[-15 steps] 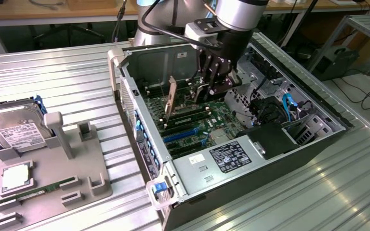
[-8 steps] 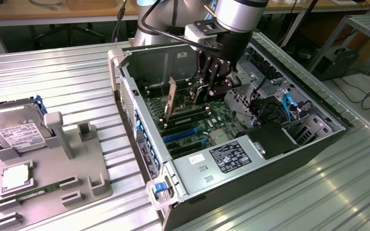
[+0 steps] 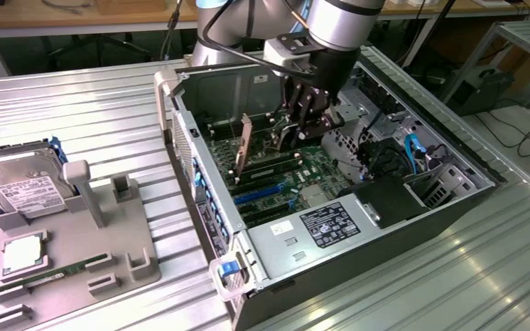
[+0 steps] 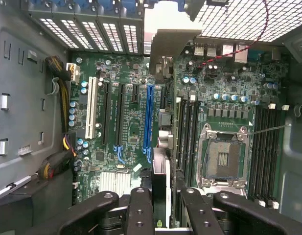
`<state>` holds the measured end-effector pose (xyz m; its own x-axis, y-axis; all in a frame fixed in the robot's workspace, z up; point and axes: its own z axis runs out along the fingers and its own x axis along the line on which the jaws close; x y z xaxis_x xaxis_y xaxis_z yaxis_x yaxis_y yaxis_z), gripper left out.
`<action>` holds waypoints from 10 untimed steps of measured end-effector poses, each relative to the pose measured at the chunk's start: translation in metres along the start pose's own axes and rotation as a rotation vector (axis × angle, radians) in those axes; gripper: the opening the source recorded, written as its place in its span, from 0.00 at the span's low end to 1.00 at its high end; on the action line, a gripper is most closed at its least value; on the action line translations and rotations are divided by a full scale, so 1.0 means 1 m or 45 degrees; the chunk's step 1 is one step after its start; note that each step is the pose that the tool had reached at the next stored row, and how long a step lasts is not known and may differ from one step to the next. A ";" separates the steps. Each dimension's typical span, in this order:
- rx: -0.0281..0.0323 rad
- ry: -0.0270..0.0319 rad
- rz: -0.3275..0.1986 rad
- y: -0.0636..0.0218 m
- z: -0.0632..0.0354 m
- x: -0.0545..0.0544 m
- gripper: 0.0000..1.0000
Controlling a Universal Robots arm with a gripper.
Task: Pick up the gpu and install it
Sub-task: 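Insert the gpu into the slot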
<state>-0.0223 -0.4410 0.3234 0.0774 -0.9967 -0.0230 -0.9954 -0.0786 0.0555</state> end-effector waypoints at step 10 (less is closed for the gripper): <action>-0.0040 -0.0002 0.000 -0.0015 0.0159 0.000 0.27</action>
<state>-0.0217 -0.4410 0.3075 0.0773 -0.9967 -0.0232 -0.9952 -0.0785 0.0586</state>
